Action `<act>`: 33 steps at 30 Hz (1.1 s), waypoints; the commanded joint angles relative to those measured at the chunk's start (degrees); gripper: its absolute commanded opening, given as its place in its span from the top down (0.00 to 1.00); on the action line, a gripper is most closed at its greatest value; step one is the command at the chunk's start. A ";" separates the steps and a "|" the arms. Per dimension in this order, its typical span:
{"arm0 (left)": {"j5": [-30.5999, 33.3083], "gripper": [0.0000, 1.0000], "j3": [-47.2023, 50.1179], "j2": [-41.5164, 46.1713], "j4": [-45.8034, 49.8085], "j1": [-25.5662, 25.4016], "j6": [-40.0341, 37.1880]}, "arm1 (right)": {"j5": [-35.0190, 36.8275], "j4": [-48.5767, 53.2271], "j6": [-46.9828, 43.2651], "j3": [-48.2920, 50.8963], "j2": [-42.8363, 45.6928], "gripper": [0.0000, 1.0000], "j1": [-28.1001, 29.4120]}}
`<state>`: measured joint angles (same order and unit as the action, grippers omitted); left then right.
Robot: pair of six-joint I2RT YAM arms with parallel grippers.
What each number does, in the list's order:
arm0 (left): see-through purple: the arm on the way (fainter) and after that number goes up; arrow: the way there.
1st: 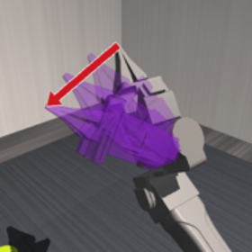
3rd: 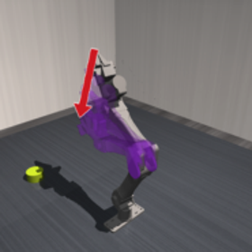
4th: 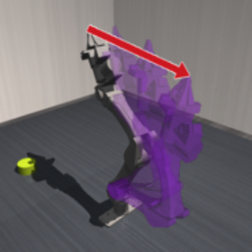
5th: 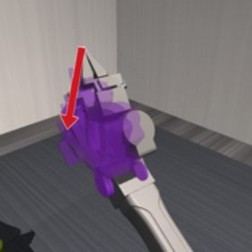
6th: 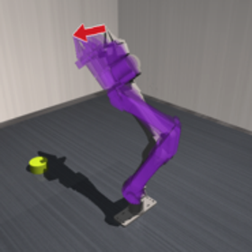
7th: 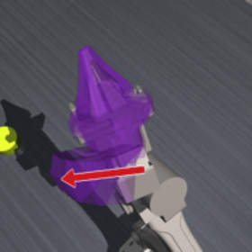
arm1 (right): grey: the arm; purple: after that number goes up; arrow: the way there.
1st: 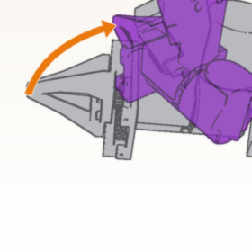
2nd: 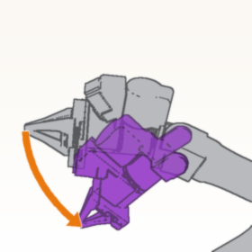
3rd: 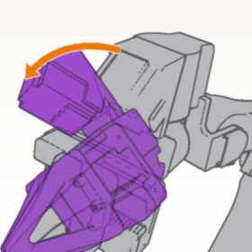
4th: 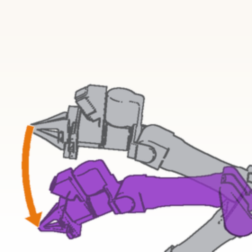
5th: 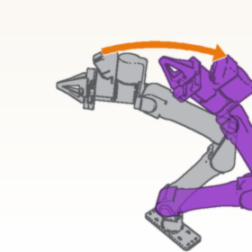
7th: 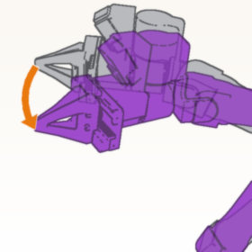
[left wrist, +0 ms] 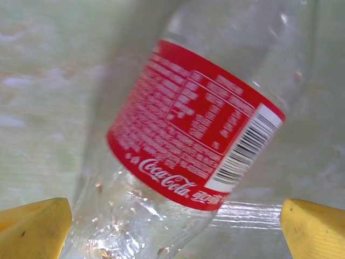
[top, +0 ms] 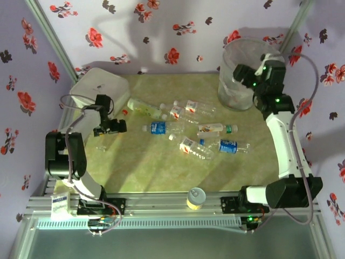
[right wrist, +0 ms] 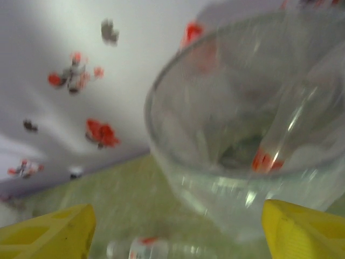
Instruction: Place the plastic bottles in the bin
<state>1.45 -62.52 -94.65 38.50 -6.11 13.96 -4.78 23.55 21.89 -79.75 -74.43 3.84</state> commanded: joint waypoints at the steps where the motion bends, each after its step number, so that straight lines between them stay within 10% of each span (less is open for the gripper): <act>1: 0.10 0.00 2.23 1.60 2.37 -1.63 2.82 | -3.50 1.35 3.23 5.35 3.19 0.19 1.94; 18: 12.34 0.15 14.41 8.42 0.80 -10.26 16.72 | -5.95 -1.38 11.12 21.48 13.80 0.18 5.37; 25: 12.18 0.37 15.94 11.08 -4.92 -10.54 18.66 | -6.52 -0.61 11.57 22.10 14.45 0.18 5.91; 33: 9.52 0.38 12.12 17.66 -0.60 -12.42 17.37 | -10.13 -1.57 12.05 19.59 13.23 0.19 7.77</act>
<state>11.84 -47.18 -80.99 35.70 -17.12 31.18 -12.14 23.90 32.64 -58.24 -60.99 10.20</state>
